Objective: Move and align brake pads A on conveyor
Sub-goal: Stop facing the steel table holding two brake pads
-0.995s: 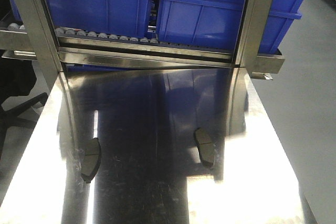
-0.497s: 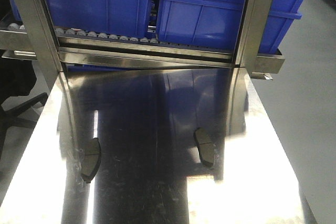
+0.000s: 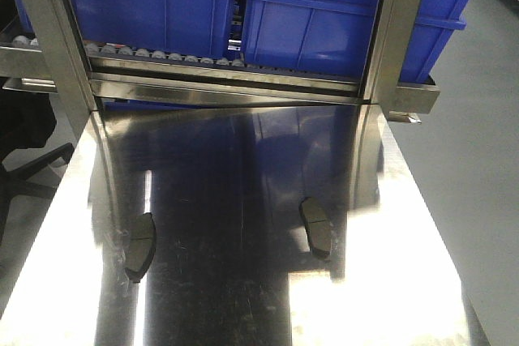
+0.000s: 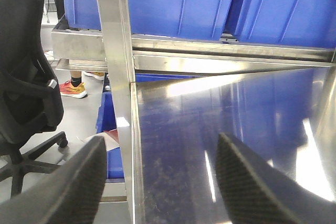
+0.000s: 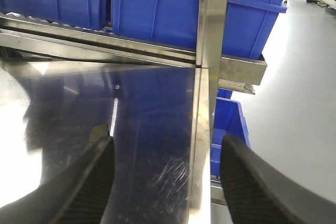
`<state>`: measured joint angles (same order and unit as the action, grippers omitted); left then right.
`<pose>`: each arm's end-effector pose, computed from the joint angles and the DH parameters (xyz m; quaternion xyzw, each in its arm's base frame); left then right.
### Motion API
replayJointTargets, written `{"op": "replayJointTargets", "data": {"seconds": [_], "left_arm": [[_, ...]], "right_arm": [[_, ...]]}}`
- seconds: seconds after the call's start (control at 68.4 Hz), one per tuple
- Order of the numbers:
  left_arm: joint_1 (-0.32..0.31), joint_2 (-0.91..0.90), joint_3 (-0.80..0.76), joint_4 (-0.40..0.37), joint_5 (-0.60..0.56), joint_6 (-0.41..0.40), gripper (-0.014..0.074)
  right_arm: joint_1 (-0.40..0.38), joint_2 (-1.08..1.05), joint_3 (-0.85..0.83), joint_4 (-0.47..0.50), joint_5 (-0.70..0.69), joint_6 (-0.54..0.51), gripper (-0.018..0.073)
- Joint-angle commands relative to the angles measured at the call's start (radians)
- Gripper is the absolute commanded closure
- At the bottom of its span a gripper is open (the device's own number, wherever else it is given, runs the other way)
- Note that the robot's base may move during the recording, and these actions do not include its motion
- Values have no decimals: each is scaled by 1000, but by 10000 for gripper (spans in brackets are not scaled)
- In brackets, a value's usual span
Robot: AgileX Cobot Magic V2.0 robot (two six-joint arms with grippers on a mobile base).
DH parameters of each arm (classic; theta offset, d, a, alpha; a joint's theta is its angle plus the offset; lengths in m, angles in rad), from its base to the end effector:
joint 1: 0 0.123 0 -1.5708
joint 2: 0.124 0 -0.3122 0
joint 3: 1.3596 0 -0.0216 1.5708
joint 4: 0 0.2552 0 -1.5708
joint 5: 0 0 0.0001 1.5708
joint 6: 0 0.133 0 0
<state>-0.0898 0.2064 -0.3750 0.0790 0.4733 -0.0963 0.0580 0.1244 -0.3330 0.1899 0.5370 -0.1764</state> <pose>0.0760 -0.0020 0.2811 0.0136 0.7791 -0.0223 0.6263 0.0631 0.0165 0.2641 -0.0577 0.7821 0.0519 0.6183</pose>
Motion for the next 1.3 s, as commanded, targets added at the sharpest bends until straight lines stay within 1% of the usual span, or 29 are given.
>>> {"op": "replayJointTargets", "data": {"seconds": [0.0,0.746,0.878,0.995,1.185,1.287], "left_arm": [[-3,9,-26,-4,-71,-1,167],[-3,9,-26,-4,-71,-1,167],[42,-75,-14,-2,-67,-1,167],[44,-116,-14,-3,-64,-1,167],[44,-120,-14,-5,-64,-2,167],[44,-112,-14,-6,-121,-4,167]], "right_arm": [[-6,12,-25,1,-69,-2,137],[-6,12,-25,1,-70,-2,137],[-6,12,-25,1,-70,-2,137],[-6,12,-25,1,-69,-2,137],[-6,12,-25,1,-69,-2,137],[-6,12,-25,1,-69,-2,137]]}}
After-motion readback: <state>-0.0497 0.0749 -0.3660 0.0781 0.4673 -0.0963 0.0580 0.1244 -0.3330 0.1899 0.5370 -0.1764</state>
